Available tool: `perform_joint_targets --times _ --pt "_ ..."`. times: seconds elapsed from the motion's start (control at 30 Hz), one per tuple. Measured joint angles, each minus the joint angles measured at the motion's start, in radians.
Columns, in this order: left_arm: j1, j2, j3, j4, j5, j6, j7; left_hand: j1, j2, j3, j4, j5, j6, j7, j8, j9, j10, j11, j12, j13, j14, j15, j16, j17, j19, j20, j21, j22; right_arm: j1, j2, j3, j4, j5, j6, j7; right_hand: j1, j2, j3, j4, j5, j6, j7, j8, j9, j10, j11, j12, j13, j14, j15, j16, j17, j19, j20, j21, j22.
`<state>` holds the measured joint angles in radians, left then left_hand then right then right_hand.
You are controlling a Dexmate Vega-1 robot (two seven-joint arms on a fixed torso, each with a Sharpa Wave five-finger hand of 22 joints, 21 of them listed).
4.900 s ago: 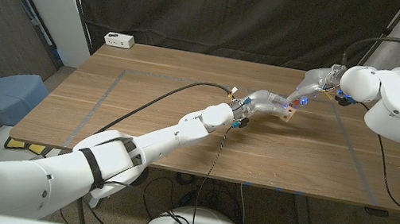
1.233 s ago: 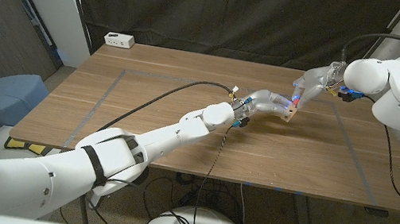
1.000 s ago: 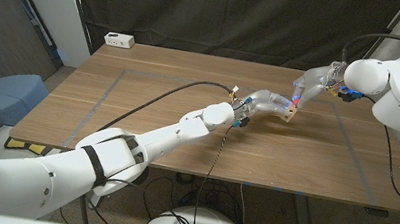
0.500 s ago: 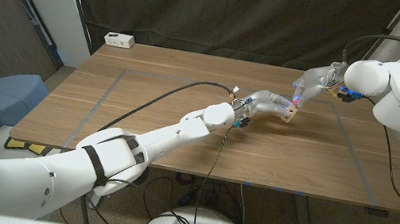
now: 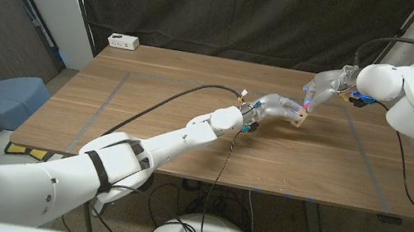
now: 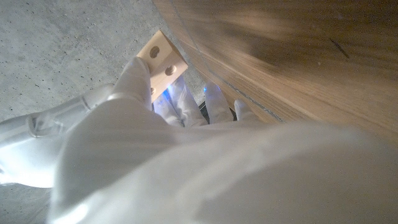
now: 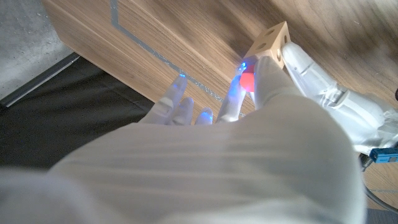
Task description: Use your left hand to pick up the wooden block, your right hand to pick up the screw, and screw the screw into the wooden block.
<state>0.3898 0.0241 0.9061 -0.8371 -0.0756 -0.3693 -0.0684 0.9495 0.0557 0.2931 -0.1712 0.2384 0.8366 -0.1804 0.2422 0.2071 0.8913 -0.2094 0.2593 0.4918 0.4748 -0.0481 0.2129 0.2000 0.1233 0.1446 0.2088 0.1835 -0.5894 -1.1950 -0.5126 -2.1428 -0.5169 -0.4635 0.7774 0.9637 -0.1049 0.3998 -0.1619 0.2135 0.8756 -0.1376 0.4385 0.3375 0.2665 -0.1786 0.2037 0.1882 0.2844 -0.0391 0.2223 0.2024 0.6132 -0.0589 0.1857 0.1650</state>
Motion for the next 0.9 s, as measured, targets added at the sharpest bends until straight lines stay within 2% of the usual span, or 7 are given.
perform_joint_targets --times 0.4,0.5,0.77,0.9 --pt "0.000 0.001 0.000 -0.002 0.000 0.002 0.000 0.000 0.000 0.000 0.000 0.000 0.000 0.000 0.000 -0.001 0.000 0.000 0.000 0.000 0.000 0.000 0.000 0.000 0.000 0.000 0.000 0.000 -0.003 0.000 0.000 -0.001 0.000 -0.010 -0.015 0.000 0.000 0.007 0.007 -0.008 0.047 0.011 0.027 0.008 0.043 -0.003 0.004 0.000 0.029 -0.001 0.004 0.000 0.023 -0.002 0.007 -0.002" --pt "0.000 0.001 0.000 -0.002 -0.001 0.002 -0.001 0.000 0.000 0.000 0.000 0.000 0.000 0.000 0.000 -0.001 0.000 0.000 0.000 0.000 0.000 0.000 0.000 0.000 0.000 0.000 0.000 0.000 -0.004 0.002 -0.001 -0.001 0.000 -0.013 -0.019 -0.008 0.008 0.012 0.012 -0.008 0.056 0.013 0.028 0.003 0.052 0.005 0.004 0.000 0.036 0.000 0.004 0.000 0.026 0.002 0.007 -0.002" --pt "0.000 0.003 0.000 -0.002 -0.002 0.002 -0.003 0.000 0.000 0.003 -0.003 -0.001 0.000 0.000 0.000 0.000 -0.001 0.000 -0.001 0.000 0.000 0.000 0.000 0.000 0.000 0.000 0.000 0.000 -0.008 0.006 -0.003 0.000 -0.001 -0.018 -0.033 -0.024 0.024 0.011 0.020 -0.010 0.086 0.025 0.041 -0.012 0.082 0.004 0.004 0.000 0.055 -0.002 0.011 0.000 0.041 -0.006 0.007 -0.002" --pt "0.000 0.005 -0.001 -0.004 -0.002 0.003 -0.004 0.000 0.000 0.003 -0.003 -0.001 0.000 0.000 0.000 0.000 -0.001 0.000 -0.001 0.000 0.000 0.000 0.000 0.000 0.000 0.000 0.000 0.000 -0.009 0.008 -0.004 0.002 -0.001 -0.022 -0.040 -0.034 0.034 0.010 0.028 -0.010 0.086 0.025 0.043 -0.018 0.093 0.000 0.004 0.000 0.056 -0.003 0.011 0.005 0.046 0.000 0.007 -0.002"
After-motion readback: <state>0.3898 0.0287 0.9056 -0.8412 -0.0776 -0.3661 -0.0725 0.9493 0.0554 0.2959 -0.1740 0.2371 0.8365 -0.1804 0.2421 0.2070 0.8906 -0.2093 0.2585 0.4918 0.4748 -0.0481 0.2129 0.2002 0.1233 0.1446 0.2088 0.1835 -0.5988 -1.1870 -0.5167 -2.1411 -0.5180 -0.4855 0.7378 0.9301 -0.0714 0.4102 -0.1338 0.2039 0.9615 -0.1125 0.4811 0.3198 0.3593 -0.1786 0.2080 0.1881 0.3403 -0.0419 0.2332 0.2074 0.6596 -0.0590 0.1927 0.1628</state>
